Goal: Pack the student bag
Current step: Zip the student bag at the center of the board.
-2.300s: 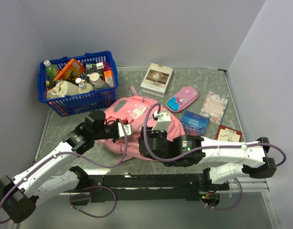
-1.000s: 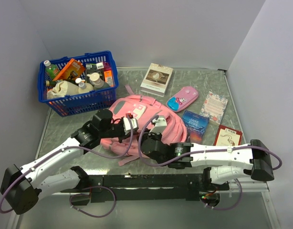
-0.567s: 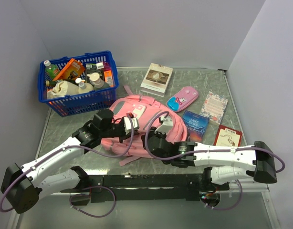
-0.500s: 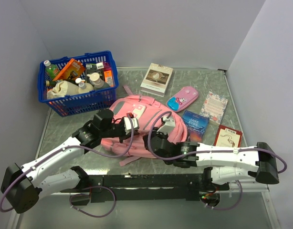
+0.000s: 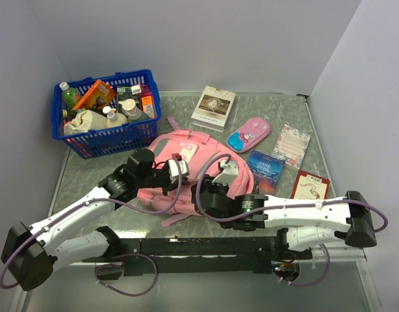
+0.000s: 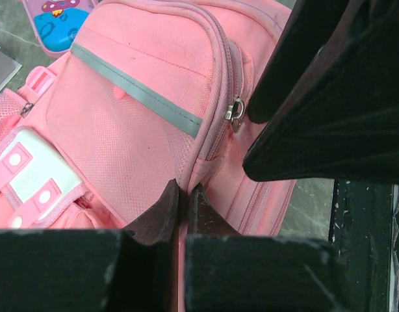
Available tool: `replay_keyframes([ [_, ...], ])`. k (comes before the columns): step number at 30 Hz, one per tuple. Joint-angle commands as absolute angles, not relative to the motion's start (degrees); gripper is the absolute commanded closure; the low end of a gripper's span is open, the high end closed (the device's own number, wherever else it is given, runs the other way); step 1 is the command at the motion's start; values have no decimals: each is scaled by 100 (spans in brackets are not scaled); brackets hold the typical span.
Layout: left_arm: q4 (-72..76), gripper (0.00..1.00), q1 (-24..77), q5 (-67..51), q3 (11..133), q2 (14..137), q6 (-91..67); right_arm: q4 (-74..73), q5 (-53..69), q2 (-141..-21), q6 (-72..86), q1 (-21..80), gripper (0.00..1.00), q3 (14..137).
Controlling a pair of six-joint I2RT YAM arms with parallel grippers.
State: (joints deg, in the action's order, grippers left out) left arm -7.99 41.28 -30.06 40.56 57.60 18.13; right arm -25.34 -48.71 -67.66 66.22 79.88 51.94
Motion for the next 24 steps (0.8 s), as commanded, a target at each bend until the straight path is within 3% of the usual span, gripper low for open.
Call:
replay_keyframes([
  [1, 404, 99, 4104, -3436, 4386, 5528, 1372, -3892, -5317, -7311, 6837, 7937, 45, 5440],
  [8, 246, 99, 4140, -3498, 4526, 5511, 1231, -5949, -5598, -8358, 8805, 7928, 59, 6231],
  [24, 185, 99, 4210, -3551, 4597, 5537, 1195, -5756, -6134, -8263, 8481, 8173, 68, 6135],
])
